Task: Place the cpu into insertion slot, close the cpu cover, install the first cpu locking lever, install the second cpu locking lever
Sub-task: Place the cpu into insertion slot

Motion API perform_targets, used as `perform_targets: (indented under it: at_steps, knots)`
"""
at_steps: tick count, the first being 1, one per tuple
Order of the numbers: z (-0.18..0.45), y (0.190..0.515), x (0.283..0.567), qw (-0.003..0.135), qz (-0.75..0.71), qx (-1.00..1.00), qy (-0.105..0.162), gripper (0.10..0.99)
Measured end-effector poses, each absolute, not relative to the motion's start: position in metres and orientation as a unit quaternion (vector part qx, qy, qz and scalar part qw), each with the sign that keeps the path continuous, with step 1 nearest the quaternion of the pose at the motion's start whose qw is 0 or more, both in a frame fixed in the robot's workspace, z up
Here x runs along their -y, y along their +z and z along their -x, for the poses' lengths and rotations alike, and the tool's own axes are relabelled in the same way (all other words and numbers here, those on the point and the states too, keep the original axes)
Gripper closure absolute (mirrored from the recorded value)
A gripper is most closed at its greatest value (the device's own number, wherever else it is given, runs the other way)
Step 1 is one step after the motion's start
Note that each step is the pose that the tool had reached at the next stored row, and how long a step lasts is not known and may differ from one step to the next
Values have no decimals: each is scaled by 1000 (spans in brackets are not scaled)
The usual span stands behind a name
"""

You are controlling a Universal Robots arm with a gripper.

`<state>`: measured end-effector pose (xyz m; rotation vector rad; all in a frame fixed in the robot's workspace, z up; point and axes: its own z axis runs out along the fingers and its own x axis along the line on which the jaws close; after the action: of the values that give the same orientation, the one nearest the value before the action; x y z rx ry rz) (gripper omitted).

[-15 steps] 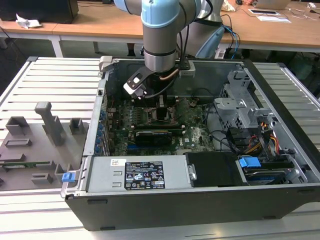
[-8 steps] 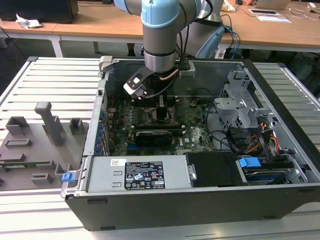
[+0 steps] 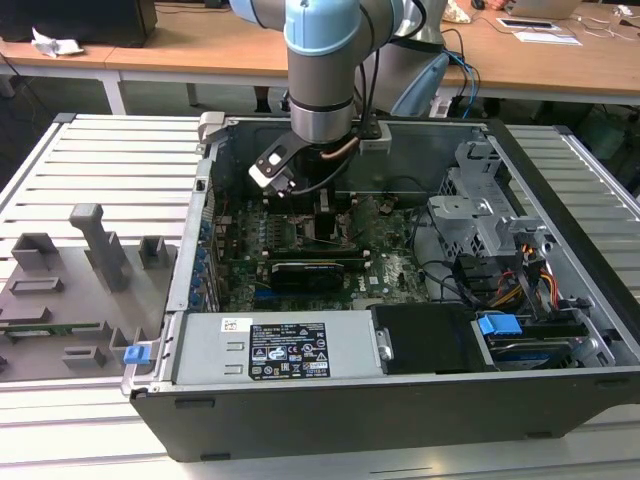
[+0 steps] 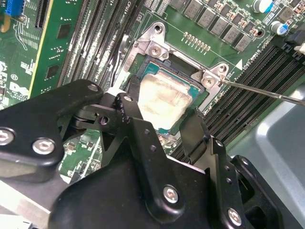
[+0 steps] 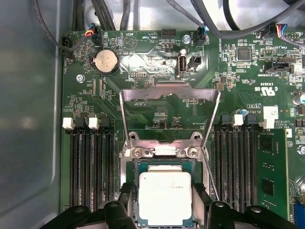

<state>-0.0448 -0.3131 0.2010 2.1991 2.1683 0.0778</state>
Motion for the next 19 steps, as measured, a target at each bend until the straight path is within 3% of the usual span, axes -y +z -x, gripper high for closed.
perform_targets:
  at_steps: [7,15,19]
  knots:
    - [45,210,314,27,-712,-702,24,498]
    - [45,211,316,27,-712,-702,24,980]
    - [45,212,316,27,-712,-702,24,980]
